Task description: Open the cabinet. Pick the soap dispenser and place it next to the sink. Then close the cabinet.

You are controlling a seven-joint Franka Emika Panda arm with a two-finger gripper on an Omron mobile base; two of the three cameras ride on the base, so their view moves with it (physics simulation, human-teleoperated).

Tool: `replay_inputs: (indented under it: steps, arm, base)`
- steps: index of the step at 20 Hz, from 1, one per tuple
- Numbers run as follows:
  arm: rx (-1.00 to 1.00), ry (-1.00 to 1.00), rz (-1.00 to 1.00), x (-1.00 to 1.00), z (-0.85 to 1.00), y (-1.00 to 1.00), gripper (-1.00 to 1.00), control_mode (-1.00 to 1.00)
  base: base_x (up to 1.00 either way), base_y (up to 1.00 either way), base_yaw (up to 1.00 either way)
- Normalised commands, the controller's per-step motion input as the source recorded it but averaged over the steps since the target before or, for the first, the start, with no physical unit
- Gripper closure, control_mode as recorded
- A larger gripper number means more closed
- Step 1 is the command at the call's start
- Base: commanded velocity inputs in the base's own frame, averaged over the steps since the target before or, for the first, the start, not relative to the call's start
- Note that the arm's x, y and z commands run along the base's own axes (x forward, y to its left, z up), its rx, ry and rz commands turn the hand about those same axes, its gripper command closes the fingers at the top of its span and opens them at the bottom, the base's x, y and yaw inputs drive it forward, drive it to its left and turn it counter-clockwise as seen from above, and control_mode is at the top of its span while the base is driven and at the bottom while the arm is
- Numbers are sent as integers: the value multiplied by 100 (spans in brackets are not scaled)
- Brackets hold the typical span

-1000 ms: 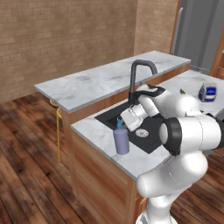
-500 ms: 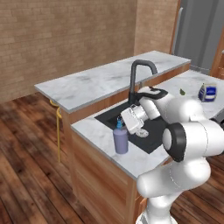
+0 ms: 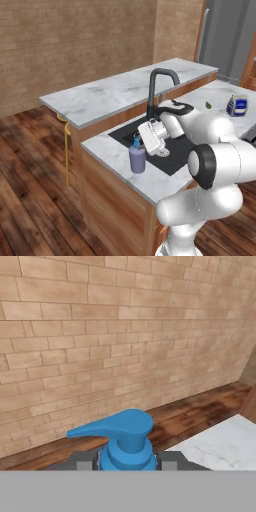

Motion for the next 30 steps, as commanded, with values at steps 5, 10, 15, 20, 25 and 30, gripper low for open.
replay_inputs:
  steps: [5, 10, 15, 20, 25, 30]
  arm:
    - [0, -2, 3, 0, -5, -8, 100, -100]
    - [0, 1, 2, 0, -25, -13, 100, -100]
    - [0, 1, 1, 0, -27, -11, 100, -100]
    - [0, 0, 1, -1, -27, -10, -100, -100]
    - [0, 0, 2, -8, -22, -20, -100, -100]
    - [0, 0, 2, -6, -6, -20, -100, -100]
  base:
    - [0, 0, 0]
    - [0, 0, 0]
    - [0, 0, 0]
    - [0, 0, 0]
    - [0, 0, 0]
    - [0, 0, 0]
